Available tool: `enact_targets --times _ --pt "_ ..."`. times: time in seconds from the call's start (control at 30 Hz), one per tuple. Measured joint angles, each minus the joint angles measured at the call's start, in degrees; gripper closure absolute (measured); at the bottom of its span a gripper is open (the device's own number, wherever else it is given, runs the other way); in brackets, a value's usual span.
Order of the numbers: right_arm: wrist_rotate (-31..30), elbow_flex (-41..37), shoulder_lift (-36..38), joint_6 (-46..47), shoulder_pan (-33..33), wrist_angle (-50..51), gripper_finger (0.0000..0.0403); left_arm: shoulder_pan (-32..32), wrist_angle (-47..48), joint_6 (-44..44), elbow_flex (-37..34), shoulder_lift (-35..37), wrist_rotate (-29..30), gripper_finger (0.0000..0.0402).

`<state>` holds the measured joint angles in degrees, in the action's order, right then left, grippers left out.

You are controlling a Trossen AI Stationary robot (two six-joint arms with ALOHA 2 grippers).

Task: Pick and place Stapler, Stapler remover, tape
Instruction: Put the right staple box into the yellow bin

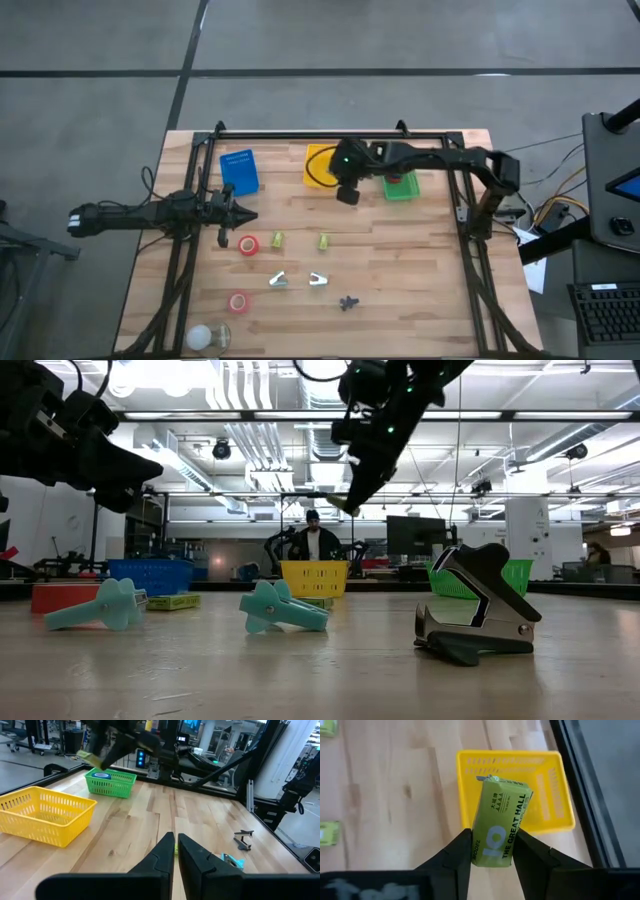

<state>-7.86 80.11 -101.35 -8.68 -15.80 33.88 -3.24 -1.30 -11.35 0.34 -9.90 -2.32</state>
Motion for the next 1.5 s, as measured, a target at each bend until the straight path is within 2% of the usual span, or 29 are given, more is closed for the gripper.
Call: enact_targets --times 0.13,0.37,0.67,1.03,1.27,1.5 --pt "3.48 3.11 -4.22 -5.36 -2.69 0.16 0.0276 0.0 0.0 0.0 0.0 -0.12 0.0 0.0376" --pt "4.01 11.36 -12.28 -11.74 -5.82 2.88 0.0284 0.01 0.02 0.0 0.0 -0.26 0.01 0.0376" --pt "3.89 23.13 -22.29 -15.51 -10.06 9.66 0.0275 0.01 0.0 0.0 0.0 -0.32 0.01 0.0376" --pt "5.14 35.76 -30.84 -18.88 -13.15 19.04 0.0276 0.01 0.02 0.0 0.0 -0.34 0.01 0.0376" --pt "5.16 39.56 -35.54 -20.51 -13.24 23.4 0.0269 -0.01 0.02 0.0 0.0 -0.34 0.01 0.0376" --pt "4.94 39.65 -35.55 -20.84 -13.3 22.58 0.027 0.01 0.02 0.0 0.0 -0.34 0.01 0.0376"
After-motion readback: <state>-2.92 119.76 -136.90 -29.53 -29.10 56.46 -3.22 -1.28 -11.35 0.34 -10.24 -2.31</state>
